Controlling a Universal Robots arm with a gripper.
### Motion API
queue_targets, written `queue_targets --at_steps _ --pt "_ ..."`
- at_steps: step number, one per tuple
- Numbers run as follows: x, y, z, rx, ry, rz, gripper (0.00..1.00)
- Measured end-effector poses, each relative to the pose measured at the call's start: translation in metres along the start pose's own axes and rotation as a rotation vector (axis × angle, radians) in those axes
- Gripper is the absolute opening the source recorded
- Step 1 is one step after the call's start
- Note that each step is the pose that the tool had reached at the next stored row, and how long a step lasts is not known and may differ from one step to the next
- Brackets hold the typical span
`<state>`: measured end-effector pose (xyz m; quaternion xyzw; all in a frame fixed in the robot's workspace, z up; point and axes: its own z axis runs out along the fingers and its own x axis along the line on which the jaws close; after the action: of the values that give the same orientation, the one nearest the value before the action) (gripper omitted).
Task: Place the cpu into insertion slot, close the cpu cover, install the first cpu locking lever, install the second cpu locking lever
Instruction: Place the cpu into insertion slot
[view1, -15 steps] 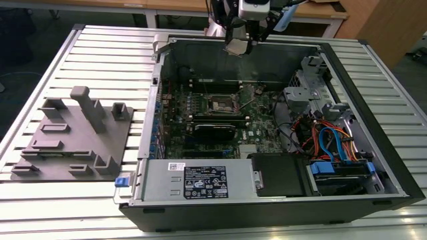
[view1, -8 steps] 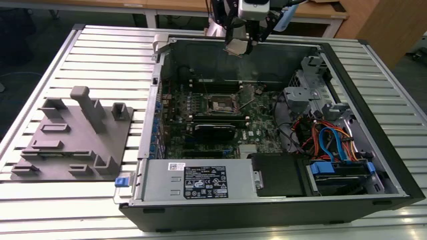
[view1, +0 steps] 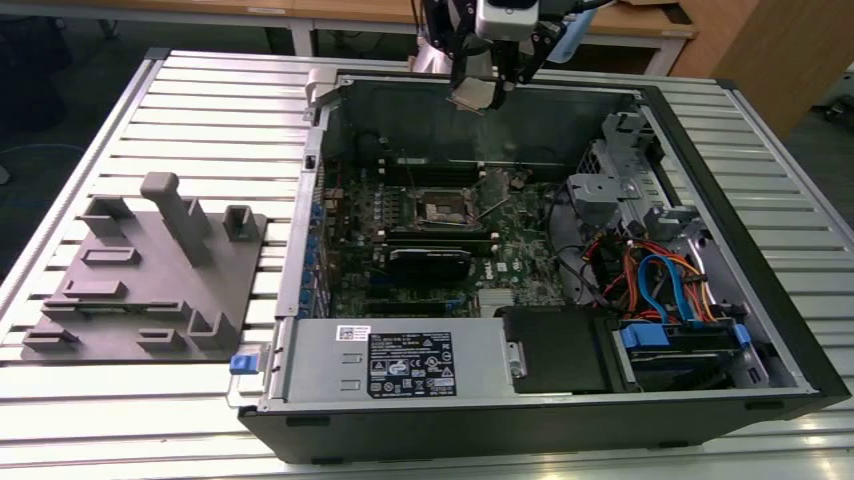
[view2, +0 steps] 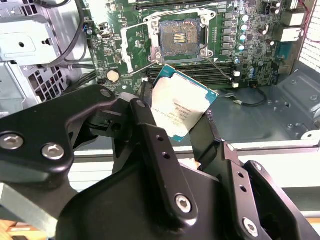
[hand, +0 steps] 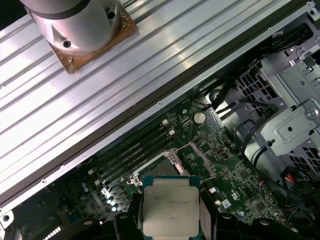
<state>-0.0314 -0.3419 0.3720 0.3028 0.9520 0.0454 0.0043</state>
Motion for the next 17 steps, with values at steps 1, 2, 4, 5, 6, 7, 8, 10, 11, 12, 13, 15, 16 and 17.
queue_targets --at_steps 1,2,4,5,6,7,8,10,11,12,13,15,16,17 --pt "0.0 0.0 0.0 0.0 -0.0001 0.001 0.54" --pt "0.0 0.0 0.0 -0.0001 -0.0002 0.002 0.54" --pt "0.0 0.0 0.0 -0.0001 -0.0003 0.003 0.54" --pt "0.0 0.0 0.0 -0.0001 -0.0004 0.004 0.54" --pt "0.0 0.0 0.0 -0.0001 -0.0005 0.005 0.54" --pt "0.0 0.0 0.0 -0.0001 -0.0005 0.006 0.54" --pt "0.0 0.0 0.0 -0.0001 -0.0006 0.007 0.54" --pt "0.0 0.0 0.0 -0.0001 -0.0008 0.009 0.54" --pt "0.0 0.0 0.0 -0.0002 -0.0009 0.009 0.54" --pt "0.0 0.0 0.0 -0.0002 -0.0009 0.01 0.54" --pt "0.0 0.0 0.0 -0.0002 -0.0009 0.01 0.54" --pt "0.0 0.0 0.0 -0.0002 -0.001 0.011 0.54" --pt "0.0 0.0 0.0 -0.0002 -0.0011 0.012 0.54" --pt "0.0 0.0 0.0 -0.0003 -0.0012 0.013 0.54"
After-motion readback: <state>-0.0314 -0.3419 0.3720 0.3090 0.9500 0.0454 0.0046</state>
